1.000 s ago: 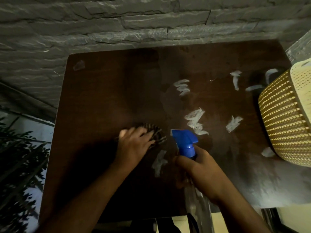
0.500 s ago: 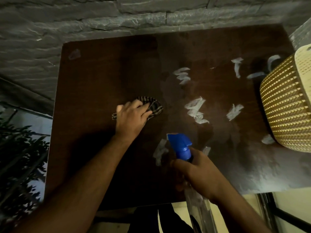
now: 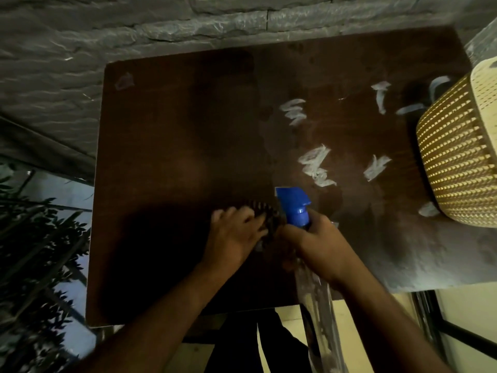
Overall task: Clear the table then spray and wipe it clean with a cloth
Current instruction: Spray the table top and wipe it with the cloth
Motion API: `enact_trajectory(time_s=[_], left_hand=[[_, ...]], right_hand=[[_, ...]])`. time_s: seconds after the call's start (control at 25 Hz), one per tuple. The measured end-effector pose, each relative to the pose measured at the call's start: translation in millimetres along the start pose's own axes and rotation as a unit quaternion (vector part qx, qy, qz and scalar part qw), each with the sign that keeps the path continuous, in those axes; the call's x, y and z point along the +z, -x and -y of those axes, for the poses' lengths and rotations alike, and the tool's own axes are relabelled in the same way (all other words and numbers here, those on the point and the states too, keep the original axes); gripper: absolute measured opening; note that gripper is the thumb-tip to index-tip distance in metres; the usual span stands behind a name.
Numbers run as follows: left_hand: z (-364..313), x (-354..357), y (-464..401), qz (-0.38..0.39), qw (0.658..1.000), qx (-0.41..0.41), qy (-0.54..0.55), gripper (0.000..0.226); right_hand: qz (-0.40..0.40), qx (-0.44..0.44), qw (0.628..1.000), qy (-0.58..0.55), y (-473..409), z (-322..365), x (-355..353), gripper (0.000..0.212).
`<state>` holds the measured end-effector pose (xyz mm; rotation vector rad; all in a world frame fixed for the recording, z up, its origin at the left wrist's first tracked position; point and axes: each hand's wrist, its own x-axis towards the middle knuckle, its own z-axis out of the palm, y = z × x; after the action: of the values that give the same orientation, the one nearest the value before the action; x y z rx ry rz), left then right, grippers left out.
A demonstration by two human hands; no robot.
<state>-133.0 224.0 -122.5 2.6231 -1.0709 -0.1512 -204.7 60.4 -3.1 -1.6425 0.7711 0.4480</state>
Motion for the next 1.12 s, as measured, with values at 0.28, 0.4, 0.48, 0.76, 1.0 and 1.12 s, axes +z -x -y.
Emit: enact_trajectory(time_s=[0.28, 0.4, 0.48, 0.76, 1.0, 1.12], left_hand=[[41.4, -15.2, -67.1, -0.068, 0.985, -0.147, -0.058, 0.031], [-10.5, 0.2, -44.1, 0.023, 0.996, -0.066, -0.053, 0.031], [-23.0, -2.1, 27.3, 0.056, 0.997, 0.030, -0.035, 0.032], [31.8, -8.3, -52.0, -0.073, 0.983, -0.131, -0.105, 0.030], [-40.6, 9.5, 76.2, 0.022, 0.999, 0.028, -0.023, 0.030], [-14.5, -2.2, 92.0, 0.014, 0.997, 0.057, -0.046, 0.031]], right_hand=[[-0.008, 0.005, 0.999, -0.050, -1.8, -0.3, -17.9, 0.009], [-0.003, -0.003, 0.998, -0.058, 2.2, -0.8, -20.1, 0.011], [0.003, -0.002, 0.999, -0.046, 6.9, -3.7, -23.8, 0.018], [0.009, 0.016, 0.997, -0.076, 2.4, -5.3, -18.3, 0.014], [-0.022, 0.000, 0.999, -0.044, 11.1, -6.5, -29.2, 0.011], [-0.008, 0.021, 0.998, -0.052, 24.9, -20.7, -37.6, 0.014]])
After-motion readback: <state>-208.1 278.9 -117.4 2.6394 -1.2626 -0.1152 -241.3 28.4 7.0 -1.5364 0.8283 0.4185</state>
